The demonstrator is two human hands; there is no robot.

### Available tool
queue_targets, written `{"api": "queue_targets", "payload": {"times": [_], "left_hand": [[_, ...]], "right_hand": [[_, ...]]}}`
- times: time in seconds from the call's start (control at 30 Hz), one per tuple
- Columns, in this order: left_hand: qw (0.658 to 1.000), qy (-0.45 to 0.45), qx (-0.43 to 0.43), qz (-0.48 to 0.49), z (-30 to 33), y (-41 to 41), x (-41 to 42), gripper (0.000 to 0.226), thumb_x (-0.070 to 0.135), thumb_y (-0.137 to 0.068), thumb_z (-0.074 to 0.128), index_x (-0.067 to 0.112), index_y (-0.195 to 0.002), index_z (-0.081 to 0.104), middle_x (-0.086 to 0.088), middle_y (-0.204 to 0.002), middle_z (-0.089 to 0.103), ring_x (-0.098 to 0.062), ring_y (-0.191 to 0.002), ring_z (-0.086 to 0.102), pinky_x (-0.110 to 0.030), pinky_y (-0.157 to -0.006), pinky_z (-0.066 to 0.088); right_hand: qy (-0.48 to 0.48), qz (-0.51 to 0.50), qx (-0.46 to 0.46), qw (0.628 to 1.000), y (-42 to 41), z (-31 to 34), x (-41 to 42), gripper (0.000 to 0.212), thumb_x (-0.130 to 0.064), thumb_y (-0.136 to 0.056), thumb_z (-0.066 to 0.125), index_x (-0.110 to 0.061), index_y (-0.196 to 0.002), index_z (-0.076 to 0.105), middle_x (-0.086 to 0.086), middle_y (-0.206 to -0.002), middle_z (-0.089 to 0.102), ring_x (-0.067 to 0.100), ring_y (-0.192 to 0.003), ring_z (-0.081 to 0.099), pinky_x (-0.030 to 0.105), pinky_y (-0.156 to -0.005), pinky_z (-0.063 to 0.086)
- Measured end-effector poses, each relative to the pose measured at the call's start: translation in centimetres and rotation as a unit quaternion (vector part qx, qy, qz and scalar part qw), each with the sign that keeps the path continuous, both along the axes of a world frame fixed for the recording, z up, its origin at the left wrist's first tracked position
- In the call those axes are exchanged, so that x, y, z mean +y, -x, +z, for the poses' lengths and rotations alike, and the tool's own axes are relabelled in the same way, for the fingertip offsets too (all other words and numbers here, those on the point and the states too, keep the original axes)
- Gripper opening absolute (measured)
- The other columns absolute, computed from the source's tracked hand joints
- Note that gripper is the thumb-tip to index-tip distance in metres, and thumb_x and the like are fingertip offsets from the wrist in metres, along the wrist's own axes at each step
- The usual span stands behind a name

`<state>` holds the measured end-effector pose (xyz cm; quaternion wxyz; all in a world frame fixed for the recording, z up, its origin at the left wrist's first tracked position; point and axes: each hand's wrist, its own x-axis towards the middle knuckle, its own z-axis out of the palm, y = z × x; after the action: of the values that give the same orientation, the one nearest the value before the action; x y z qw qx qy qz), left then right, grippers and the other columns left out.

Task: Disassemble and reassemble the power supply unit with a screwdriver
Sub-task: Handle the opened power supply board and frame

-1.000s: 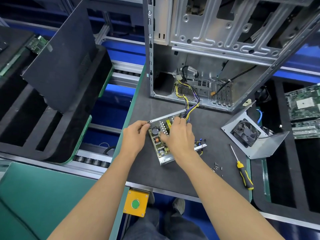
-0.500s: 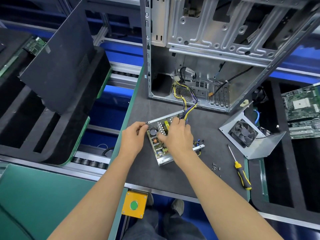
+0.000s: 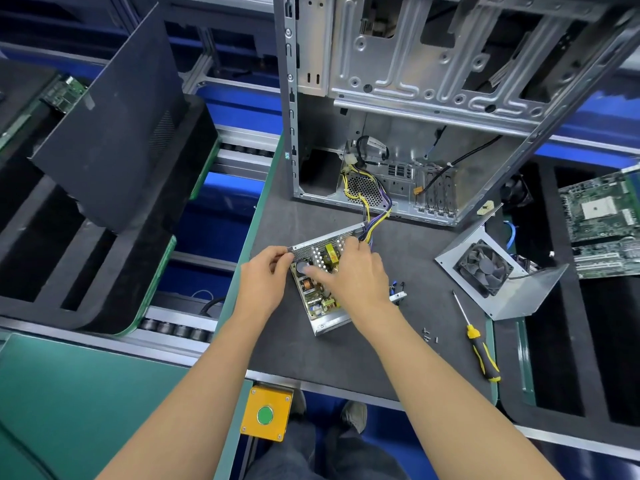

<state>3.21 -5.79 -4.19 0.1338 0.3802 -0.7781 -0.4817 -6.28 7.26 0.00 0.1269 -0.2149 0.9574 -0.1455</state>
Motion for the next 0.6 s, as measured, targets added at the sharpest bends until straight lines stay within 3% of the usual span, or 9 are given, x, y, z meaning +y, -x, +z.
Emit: {"api": "queue_targets", "payload": {"times": [0.07,0.13,0.2,0.23,0.3,0.33,0.47,0.6], "left_hand": [[1.000,-0.017,0.014,-0.006,0.1,-0.3,0.4,0.027,0.029,-0.095,0.066,0.022,-0.121,0.065,0.016,-0.108,0.067,0.008,-0.099,0.062,-0.021,-0.093,0.052],[0.999,0.022,0.026,-0.029,0.5,-0.4,0.7,0.049,0.046,-0.090,0.067,0.028,-0.134,0.055,0.019,-0.128,0.056,0.006,-0.118,0.050,-0.016,-0.099,0.041],[0.989,0.114,0.047,-0.087,1.4,0.2,1.3,0.069,0.061,-0.081,0.066,0.028,-0.139,0.049,0.017,-0.135,0.049,-0.003,-0.129,0.040,-0.021,-0.106,0.032],[0.976,0.174,0.037,-0.127,1.9,0.8,1.6,0.078,0.068,-0.077,0.064,0.026,-0.140,0.047,0.012,-0.139,0.049,-0.009,-0.134,0.038,-0.030,-0.113,0.031],[0.936,0.292,-0.034,-0.194,2.8,2.5,2.4,0.097,0.084,-0.070,0.052,0.023,-0.146,0.041,0.005,-0.147,0.046,-0.019,-0.142,0.032,-0.051,-0.120,0.020],[0.918,0.326,-0.074,-0.213,3.2,3.4,2.9,0.105,0.089,-0.067,0.046,0.023,-0.149,0.036,0.005,-0.149,0.044,-0.021,-0.144,0.028,-0.056,-0.121,0.015],[0.882,0.341,-0.191,-0.262,3.2,6.0,4.6,0.119,0.096,-0.061,0.038,0.023,-0.153,0.021,0.006,-0.146,0.041,-0.022,-0.139,0.030,-0.064,-0.116,0.014],[0.876,0.363,-0.212,-0.236,2.2,6.4,5.3,0.112,0.093,-0.060,0.045,0.023,-0.146,0.031,0.007,-0.130,0.048,-0.021,-0.120,0.045,-0.057,-0.106,0.027]], "right_hand": [[0.092,-0.058,0.014,0.994,1.8,0.8,1.5,0.072,-0.074,-0.078,0.058,-0.008,-0.105,0.059,0.009,-0.099,0.064,0.032,-0.096,0.060,0.038,-0.074,0.047],[0.149,-0.135,0.019,0.979,5.1,1.0,3.3,0.054,-0.063,-0.088,0.056,-0.011,-0.098,0.065,0.005,-0.094,0.067,0.029,-0.095,0.061,0.035,-0.076,0.046],[0.208,-0.226,-0.116,0.945,8.8,1.0,4.2,0.048,-0.059,-0.089,0.057,-0.012,-0.094,0.067,0.002,-0.092,0.065,0.025,-0.092,0.058,0.033,-0.081,0.045],[0.249,-0.256,-0.213,0.909,10.2,0.9,4.1,0.049,-0.059,-0.089,0.059,-0.011,-0.091,0.067,0.003,-0.089,0.062,0.023,-0.087,0.056,0.032,-0.078,0.043],[0.295,-0.276,-0.341,0.848,12.5,0.3,3.4,0.045,-0.055,-0.088,0.065,-0.010,-0.090,0.065,0.002,-0.091,0.066,0.018,-0.082,0.058,0.029,-0.072,0.045],[0.299,-0.273,-0.365,0.838,13.4,-0.1,2.9,0.038,-0.052,-0.088,0.067,-0.015,-0.090,0.064,0.002,-0.096,0.070,0.015,-0.083,0.061,0.026,-0.070,0.047],[0.264,-0.246,-0.366,0.858,15.7,-1.2,1.7,0.022,-0.032,-0.089,0.074,-0.013,-0.079,0.071,0.008,-0.094,0.071,0.011,-0.066,0.052,0.021,-0.054,0.041],[0.246,-0.156,-0.302,0.908,16.7,-1.1,0.9,0.029,-0.028,-0.088,0.075,0.001,-0.092,0.071,0.010,-0.082,0.068,0.017,-0.069,0.053,0.031,-0.068,0.048]]}}
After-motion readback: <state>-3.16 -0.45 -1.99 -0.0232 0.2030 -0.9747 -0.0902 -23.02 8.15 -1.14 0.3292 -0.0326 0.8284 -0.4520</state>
